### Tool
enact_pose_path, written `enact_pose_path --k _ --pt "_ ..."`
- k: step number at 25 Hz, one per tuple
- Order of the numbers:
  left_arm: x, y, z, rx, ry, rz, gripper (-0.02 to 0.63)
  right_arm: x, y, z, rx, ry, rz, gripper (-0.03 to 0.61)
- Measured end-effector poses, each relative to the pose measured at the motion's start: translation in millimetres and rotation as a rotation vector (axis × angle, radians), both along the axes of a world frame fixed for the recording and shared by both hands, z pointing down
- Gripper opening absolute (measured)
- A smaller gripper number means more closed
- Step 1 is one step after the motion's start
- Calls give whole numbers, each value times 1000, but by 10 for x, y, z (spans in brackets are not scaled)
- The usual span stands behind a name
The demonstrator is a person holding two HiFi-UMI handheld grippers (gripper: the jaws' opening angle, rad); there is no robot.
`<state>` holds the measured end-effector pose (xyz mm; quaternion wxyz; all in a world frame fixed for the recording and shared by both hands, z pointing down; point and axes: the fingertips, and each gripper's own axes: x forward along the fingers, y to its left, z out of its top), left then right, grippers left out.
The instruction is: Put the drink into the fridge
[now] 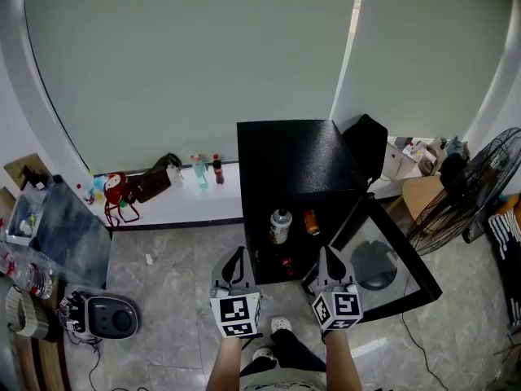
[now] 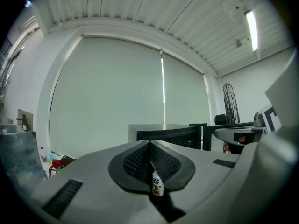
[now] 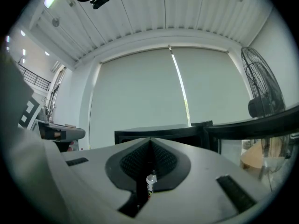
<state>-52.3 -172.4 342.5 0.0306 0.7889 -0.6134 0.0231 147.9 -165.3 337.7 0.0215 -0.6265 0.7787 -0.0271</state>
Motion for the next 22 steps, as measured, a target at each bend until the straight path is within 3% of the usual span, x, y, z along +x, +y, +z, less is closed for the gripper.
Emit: enact_pose_path --k 22 --pt "-66 -85 -19 7 6 -22 5 15 -93 -3 3 3 -5 -5"
